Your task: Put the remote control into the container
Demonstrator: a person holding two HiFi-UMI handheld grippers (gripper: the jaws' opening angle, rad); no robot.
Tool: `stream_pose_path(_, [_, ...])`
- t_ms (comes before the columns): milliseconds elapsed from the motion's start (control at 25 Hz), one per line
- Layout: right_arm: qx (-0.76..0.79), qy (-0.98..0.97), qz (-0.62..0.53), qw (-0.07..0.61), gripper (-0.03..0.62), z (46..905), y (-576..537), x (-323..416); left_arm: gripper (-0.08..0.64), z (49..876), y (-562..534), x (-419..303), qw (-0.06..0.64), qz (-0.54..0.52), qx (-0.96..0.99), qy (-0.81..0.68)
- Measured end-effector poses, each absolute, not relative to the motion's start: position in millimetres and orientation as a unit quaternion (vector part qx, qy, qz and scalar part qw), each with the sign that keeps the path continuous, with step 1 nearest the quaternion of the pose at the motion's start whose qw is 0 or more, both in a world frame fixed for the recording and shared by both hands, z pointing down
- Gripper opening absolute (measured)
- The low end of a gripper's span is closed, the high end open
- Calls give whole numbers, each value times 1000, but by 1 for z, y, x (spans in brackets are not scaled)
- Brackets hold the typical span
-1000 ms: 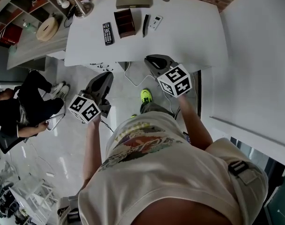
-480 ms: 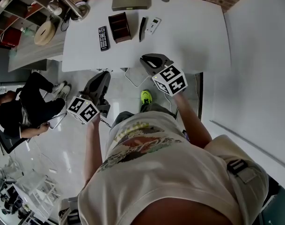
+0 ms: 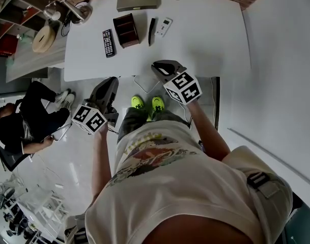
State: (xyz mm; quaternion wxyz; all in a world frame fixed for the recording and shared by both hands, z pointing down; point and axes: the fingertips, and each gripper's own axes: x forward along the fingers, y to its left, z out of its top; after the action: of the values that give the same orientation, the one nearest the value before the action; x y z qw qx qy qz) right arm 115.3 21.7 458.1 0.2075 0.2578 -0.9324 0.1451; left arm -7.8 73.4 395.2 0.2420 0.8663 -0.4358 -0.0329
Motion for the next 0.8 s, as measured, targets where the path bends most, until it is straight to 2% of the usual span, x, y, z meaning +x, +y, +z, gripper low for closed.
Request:
stream_pose_path(360, [272,-920,152,236,17,472,-5,94,6,405,38,-34,255,-38,872,-415])
stream_pose_path(800, [313,-901,158,257,17,474,-52,70,6,398,-27,-56,235,-31,903,-359])
